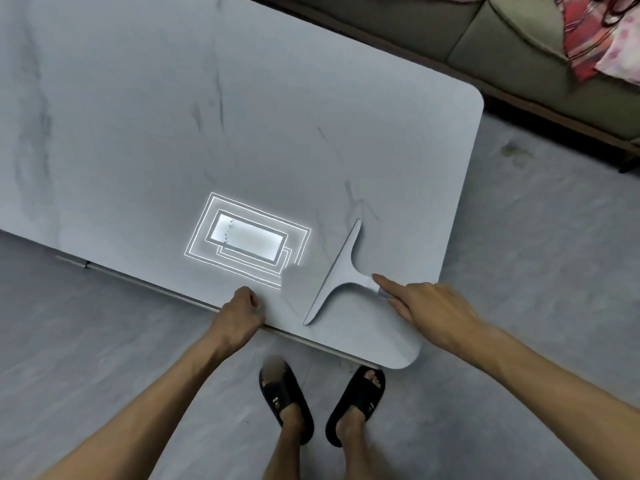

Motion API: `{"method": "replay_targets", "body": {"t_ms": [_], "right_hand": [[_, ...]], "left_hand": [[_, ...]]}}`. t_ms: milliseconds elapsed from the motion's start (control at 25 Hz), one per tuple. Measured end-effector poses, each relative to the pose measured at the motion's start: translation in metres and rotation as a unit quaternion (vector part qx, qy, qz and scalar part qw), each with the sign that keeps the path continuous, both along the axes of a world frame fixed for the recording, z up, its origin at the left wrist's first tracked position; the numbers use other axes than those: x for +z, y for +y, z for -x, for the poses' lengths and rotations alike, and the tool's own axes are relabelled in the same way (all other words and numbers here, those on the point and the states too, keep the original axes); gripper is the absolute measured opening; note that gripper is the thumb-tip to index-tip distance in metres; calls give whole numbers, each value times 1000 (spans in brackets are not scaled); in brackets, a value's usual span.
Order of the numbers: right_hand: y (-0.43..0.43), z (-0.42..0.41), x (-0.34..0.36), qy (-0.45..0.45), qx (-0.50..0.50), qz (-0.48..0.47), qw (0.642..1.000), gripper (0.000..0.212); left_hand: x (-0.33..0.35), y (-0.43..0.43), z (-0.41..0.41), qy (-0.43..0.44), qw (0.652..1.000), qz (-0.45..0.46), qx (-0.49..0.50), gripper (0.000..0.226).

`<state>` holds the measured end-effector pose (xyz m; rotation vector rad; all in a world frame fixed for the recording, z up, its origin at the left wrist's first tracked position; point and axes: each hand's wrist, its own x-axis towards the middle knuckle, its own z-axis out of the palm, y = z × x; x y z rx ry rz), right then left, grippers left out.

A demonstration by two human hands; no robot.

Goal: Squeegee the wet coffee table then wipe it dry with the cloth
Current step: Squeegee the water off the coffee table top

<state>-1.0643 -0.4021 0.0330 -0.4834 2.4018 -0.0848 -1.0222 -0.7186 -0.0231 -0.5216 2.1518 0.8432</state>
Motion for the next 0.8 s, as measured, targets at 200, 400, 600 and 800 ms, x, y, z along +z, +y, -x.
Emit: {"method": "replay_targets", "body": {"t_ms": [200, 400, 600, 800], "right_hand": [[-8, -11, 10, 10, 5, 52, 999, 47], [-85, 10, -8, 46, 148, 116, 981, 44], [-187, 35, -25, 53, 256, 130, 956, 46], [-230, 58, -41, 72, 238, 105, 963, 43]], "left_hand": [[-1, 21, -1, 5, 1000, 8, -30, 16], [9, 4, 0, 102, 979, 82, 155, 12], [20, -47, -1, 111, 960, 112, 233, 9], [19, -82, 0, 88, 961, 103, 243, 12]]}}
